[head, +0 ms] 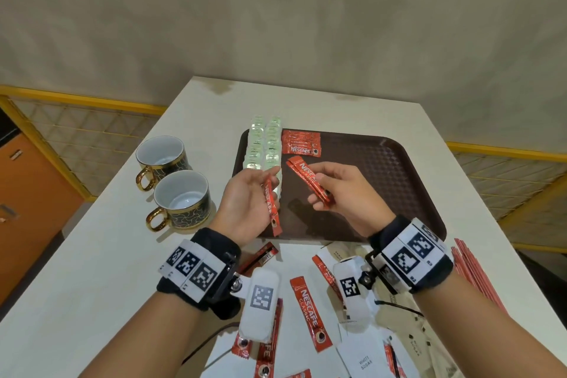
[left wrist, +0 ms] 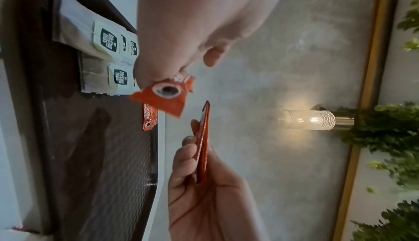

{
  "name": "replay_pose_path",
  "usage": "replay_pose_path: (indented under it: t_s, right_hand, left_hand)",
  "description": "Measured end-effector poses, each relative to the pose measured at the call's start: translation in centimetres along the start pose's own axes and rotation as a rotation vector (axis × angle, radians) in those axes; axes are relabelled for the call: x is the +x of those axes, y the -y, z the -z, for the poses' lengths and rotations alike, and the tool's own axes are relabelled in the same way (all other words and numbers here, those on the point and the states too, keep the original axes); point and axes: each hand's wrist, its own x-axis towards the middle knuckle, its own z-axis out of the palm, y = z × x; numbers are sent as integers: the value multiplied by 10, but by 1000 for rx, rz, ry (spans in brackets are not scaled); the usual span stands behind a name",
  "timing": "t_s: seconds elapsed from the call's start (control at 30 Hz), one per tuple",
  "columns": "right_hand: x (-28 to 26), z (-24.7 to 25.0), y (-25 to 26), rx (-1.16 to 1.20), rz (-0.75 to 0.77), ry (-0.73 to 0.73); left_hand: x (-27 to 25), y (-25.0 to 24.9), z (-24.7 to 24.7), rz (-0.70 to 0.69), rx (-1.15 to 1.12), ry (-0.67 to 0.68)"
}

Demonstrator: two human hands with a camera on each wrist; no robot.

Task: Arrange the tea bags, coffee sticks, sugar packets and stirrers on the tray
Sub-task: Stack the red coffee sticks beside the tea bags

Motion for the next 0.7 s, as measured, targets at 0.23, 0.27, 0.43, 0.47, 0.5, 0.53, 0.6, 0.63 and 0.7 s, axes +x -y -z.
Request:
replay_pose_path:
  t_s: [0.23,0.27,0.43,0.47,0.5,0.53,0.6,0.63,0.7]
  right_hand:
    - [-7,-4,-2,-76,21,-2]
    - [-8,-3,-2,-92,34,-5]
    - [-9,-7,-4,-184,103,5]
    - [-10,-8,-6,-221,122,6]
    - [-9,-9,-8,-259,141,8]
    - [-9,-10,-9,-294,155,8]
    - [-9,-12,-12,-335,180,3]
    - [-10,-13,-13,-345,194,-1]
    - [-11,-16,-15,-337,212,-2]
  left_hand:
    - [3,8,-5,-132,138,9]
    - [4,11,-4,-159,178,-12]
    - [2,23,-3,-258,339,-87]
    - [3,25,-3,-269,345,-97]
    - [3,27,-2,-281,349,-107]
    - [4,28,-3,-289,348,-114]
    - [2,30,-4,-297,327,-119]
    - [2,31,-4,-299,311,-121]
    - [1,32,-4,-309,267,-119]
